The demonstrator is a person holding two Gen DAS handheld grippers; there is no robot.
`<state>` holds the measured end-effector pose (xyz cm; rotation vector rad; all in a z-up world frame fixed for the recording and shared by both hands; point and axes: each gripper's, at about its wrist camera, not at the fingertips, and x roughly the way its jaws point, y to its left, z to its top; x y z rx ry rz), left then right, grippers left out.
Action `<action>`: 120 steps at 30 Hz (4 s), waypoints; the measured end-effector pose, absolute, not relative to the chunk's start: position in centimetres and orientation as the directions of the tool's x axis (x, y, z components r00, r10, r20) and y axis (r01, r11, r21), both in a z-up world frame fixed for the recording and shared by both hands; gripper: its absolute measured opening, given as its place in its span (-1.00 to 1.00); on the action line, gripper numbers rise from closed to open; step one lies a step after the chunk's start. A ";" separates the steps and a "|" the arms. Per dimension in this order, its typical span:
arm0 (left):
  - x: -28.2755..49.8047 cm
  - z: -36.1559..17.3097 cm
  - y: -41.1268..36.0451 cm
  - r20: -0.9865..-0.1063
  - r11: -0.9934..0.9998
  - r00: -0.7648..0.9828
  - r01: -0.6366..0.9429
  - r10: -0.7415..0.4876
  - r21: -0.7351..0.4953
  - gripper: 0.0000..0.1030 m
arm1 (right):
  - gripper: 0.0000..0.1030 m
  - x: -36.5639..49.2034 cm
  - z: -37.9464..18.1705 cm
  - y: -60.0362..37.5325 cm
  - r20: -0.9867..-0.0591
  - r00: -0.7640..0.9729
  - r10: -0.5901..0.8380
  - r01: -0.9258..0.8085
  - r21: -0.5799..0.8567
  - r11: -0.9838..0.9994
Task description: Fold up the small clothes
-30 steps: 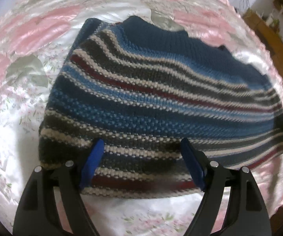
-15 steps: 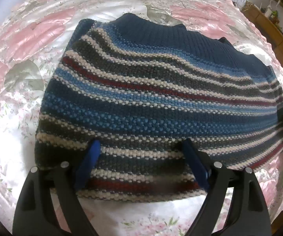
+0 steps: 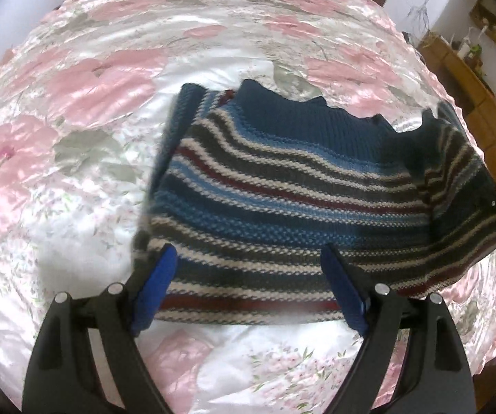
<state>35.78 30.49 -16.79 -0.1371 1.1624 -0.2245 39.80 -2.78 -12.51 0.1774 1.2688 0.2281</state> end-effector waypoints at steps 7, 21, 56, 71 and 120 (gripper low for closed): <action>35.6 -17.8 32.0 -0.897 0.970 0.370 0.064 -0.242 -0.235 0.64 | -0.45 40.6 -15.9 3.8 -0.946 0.226 0.232 -0.146 0.203 0.968; 36.8 -16.4 28.1 -0.867 0.930 0.341 0.081 -0.363 -0.358 0.64 | 0.38 37.2 -13.3 2.4 -0.846 0.252 0.470 -0.226 0.420 0.879; 39.1 -16.0 16.2 -0.755 0.822 0.331 0.148 -0.566 -0.550 -0.49 | 0.41 32.1 -20.1 -11.7 -0.903 0.256 0.346 0.061 0.372 0.926; 40.6 -11.3 29.4 -0.785 0.900 0.449 0.123 -0.426 -0.418 -0.49 | 0.41 33.2 -20.0 -6.7 -0.895 0.242 0.374 -0.012 0.383 0.924; 33.1 -20.1 39.3 -0.874 0.936 0.369 -0.028 -0.316 -0.350 -0.68 | 0.42 32.5 -19.4 4.3 -0.907 0.200 0.370 -0.130 0.349 0.928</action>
